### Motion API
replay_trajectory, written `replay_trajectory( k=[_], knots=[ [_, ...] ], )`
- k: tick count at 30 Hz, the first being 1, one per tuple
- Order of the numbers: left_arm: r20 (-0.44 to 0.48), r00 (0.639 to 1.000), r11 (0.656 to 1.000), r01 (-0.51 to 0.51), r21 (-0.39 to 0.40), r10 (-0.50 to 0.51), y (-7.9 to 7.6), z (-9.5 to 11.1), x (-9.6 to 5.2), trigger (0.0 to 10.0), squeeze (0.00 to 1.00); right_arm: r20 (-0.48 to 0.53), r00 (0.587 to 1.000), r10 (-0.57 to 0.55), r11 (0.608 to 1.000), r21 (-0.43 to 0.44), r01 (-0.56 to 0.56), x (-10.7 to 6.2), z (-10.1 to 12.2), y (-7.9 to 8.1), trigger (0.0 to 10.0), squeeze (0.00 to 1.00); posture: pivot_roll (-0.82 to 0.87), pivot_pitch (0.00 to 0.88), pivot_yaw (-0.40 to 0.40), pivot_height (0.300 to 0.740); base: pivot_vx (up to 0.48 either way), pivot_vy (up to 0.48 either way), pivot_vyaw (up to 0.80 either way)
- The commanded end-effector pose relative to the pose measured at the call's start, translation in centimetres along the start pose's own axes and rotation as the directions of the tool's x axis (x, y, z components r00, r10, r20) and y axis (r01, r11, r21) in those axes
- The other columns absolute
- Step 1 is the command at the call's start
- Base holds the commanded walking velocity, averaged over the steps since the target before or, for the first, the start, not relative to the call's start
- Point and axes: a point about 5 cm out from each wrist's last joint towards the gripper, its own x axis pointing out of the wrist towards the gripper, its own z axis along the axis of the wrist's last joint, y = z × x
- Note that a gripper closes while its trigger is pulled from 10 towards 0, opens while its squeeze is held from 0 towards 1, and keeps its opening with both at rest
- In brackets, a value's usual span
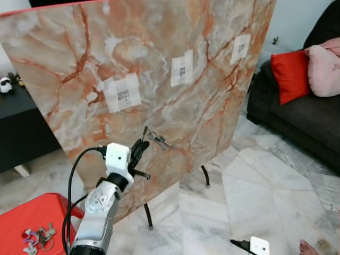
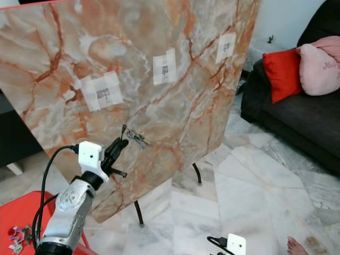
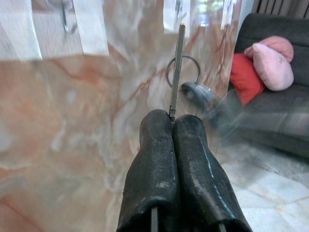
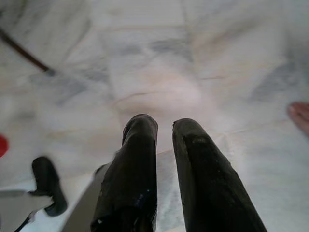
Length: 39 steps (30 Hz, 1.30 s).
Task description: Hang keys on a hook
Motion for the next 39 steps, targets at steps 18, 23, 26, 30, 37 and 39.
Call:
replay_trajectory(
  k=[18,23,26,30,37,39],
  knots=[
    [-0.006,0.997,0.992,0.074,0.103,-0.073,-1.5,2.3,4.6,10.0,0.00,0.000,1.000,-0.009,1.000,-0.016,0.009,0.0,0.1,-0.3,10.0,0.00,0.03,0.011,-0.057,0.740,0.000,0.000,0.00],
    [-0.012,0.999,0.993,0.046,0.110,-0.045,-1.8,2.5,5.2,10.0,0.00,0.000,1.000,-0.009,1.000,-0.017,0.009,0.0,0.1,-0.3,10.0,0.00,0.03,0.010,-0.055,0.740,0.000,0.000,0.00],
    [-0.019,0.999,0.992,0.035,0.118,-0.033,-1.9,2.5,5.4,10.0,0.00,0.001,1.000,-0.008,1.000,-0.017,0.008,0.0,0.1,-0.2,10.0,0.00,0.03,0.010,-0.055,0.740,0.000,0.000,0.00],
    [-0.018,1.000,0.993,-0.018,0.116,0.021,-1.5,2.9,6.1,10.0,0.00,0.000,1.000,-0.009,1.000,-0.015,0.009,0.0,0.0,-0.2,10.0,0.00,0.02,0.007,-0.050,0.740,0.000,0.000,0.00],
    [-0.042,0.987,0.980,-0.146,0.136,0.153,-0.1,3.2,7.0,10.0,0.00,-0.001,1.000,-0.008,1.000,-0.016,0.008,0.0,0.0,-0.2,10.0,0.00,0.02,0.002,-0.047,0.740,0.000,0.000,0.00],
    [-0.041,0.986,0.979,-0.153,0.134,0.160,-0.1,3.3,7.1,10.0,0.00,-0.001,1.000,-0.008,1.000,-0.017,0.008,0.0,0.0,-0.2,10.0,0.00,0.02,0.000,-0.046,0.740,0.000,0.000,0.00]
  ],
)
